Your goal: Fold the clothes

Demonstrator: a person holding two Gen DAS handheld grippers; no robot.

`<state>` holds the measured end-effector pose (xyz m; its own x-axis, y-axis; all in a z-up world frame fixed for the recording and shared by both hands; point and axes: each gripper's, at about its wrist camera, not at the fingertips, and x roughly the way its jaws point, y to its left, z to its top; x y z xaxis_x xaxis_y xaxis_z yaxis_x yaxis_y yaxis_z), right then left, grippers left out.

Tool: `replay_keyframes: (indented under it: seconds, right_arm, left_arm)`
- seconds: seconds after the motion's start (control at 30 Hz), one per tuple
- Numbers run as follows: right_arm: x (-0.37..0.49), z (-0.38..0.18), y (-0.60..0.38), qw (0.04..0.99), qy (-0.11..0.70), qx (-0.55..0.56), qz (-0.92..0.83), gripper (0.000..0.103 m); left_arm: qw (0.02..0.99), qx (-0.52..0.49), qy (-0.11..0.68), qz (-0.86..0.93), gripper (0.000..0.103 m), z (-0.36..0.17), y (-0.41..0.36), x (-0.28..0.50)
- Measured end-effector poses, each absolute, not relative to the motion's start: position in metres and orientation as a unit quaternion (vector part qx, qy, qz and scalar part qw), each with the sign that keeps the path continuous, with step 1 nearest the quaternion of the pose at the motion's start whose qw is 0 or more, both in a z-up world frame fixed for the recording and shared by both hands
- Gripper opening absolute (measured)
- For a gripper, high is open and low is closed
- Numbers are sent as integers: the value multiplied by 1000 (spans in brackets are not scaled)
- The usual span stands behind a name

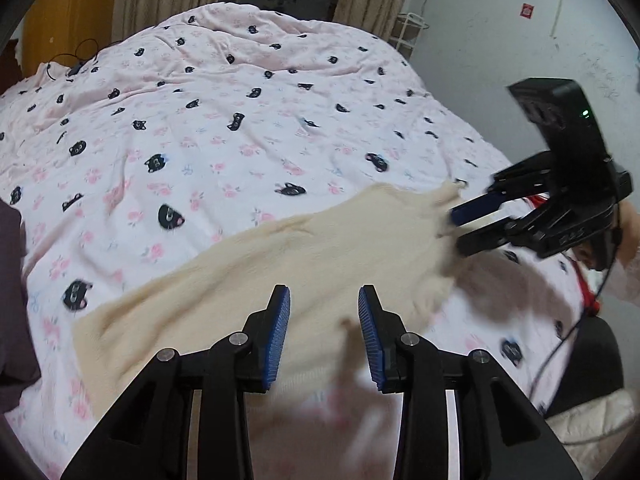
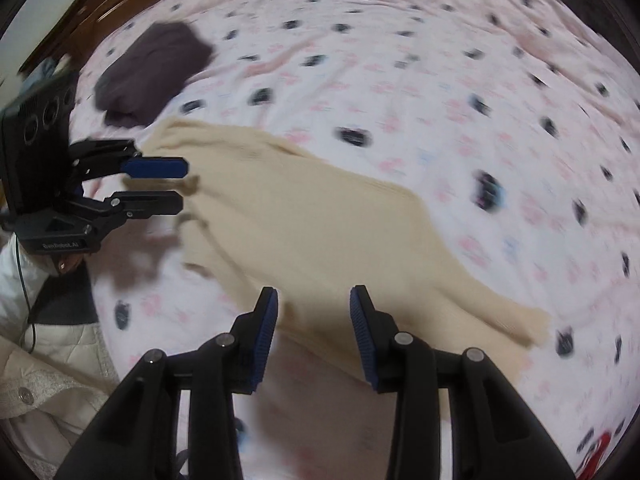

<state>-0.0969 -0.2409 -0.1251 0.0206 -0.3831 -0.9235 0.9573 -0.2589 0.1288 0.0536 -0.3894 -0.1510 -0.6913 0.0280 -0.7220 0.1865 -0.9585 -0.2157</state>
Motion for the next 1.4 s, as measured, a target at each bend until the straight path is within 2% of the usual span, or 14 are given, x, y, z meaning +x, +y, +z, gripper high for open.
replay_keyframes:
  seconds: [0.1,0.27,0.67,0.9,1.0,1.13,1.4]
  right_arm:
    - [-131,-119,-225,509,257,501,-651,39]
    - [-143,-112,-228,518,242,503,-648,39]
    - [-127,-139,-244,528,254,511,-629,39]
    - [-106,-143,-242,542,271,500,-618,39]
    - [-103,-155,-245,532,284,505,-617,39]
    - [-109,-168,-247,508,285,511,-632,39]
    - [-121,-171,-247,494,290,507,-644,40]
  left_arm:
    - [60,397,149,-904,32,-160,-400,41]
    - [84,414,170,-890,32,-178,-422,22]
    - [120,414,191,-882,32,-185,-448,14]
    - [59,371,186,-908,32,-148,-420,43]
    - [35,395,182,-900,32,-155,-409,37]
    - [62,436,168,-882,32,-180,-410,16]
    - [83,430,187,-879,32,-192,-426,16]
